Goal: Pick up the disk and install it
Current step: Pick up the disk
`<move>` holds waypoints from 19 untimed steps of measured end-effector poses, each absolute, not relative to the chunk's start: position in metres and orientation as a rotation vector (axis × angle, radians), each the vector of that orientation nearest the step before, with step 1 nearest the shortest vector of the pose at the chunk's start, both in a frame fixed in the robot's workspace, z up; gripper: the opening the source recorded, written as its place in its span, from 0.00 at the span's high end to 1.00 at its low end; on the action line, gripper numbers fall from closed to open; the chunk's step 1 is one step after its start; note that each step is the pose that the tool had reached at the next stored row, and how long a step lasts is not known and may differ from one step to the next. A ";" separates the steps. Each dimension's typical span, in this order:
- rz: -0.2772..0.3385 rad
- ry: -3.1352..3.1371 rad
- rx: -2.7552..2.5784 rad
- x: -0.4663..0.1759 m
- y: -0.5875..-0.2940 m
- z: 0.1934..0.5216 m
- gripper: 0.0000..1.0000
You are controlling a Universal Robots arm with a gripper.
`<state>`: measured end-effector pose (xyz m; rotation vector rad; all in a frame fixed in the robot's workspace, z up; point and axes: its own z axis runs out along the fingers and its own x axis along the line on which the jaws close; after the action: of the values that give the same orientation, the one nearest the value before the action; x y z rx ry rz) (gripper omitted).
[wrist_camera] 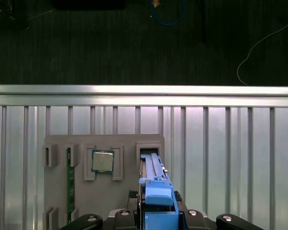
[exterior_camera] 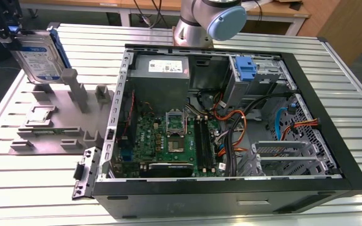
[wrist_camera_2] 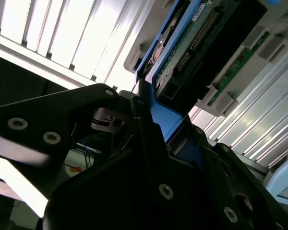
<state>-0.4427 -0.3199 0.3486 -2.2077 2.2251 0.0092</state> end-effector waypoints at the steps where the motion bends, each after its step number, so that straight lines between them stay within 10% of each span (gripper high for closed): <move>1: 0.009 2.225 -2.208 -0.443 -0.320 0.349 0.63; 19: 0.009 2.226 -2.207 -0.443 -0.320 0.353 0.63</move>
<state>-0.4427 -0.3199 0.3529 -2.2074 2.2255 0.0093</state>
